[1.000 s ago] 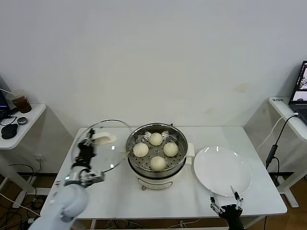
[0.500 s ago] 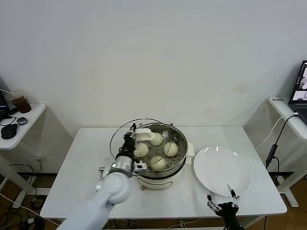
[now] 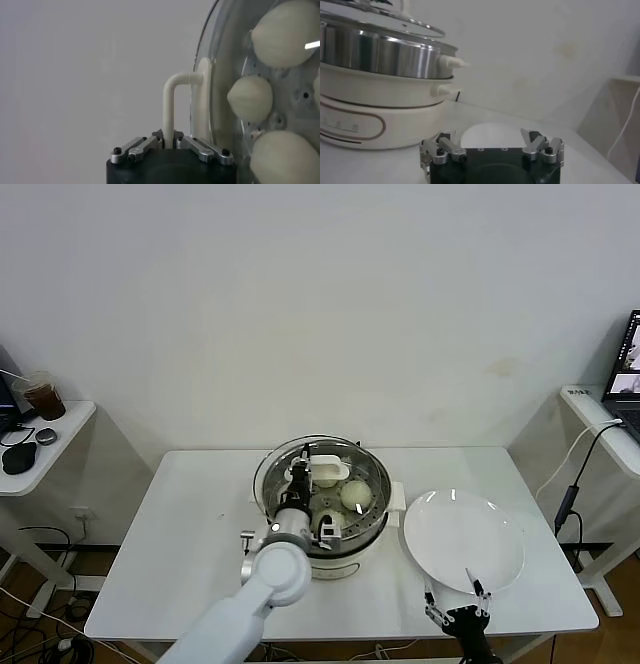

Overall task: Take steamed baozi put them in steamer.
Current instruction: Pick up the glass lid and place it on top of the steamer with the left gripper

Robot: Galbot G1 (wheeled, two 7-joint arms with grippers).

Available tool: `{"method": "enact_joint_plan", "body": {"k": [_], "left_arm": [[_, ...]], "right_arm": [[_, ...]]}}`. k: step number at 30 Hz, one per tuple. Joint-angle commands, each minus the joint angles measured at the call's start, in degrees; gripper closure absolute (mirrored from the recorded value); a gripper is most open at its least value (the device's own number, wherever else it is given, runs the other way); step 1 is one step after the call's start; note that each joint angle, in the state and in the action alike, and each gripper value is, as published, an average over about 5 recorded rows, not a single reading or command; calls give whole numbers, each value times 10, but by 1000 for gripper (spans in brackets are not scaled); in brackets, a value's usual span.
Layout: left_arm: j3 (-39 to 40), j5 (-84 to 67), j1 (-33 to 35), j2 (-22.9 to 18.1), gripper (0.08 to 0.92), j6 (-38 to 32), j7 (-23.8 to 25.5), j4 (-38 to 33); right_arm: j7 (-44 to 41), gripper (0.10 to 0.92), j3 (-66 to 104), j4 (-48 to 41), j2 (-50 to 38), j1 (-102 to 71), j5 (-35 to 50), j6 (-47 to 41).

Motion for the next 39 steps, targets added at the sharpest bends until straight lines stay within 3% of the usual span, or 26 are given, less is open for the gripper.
{"method": "enact_joint_plan", "body": {"k": [1,32,39], "left_arm": [[16,36,-8,-37,826,7,18,19],[3,22,9,-35,826,-1,4,25],[-4,-37,16,-44,817,-2,-30,7]], "right_arm": [[0,203,-3,-2,1,0,-3,1],[0,203,-9,-9,0,0,-9,4],[0,203,-11,-11,0,2,-10,3]]}}
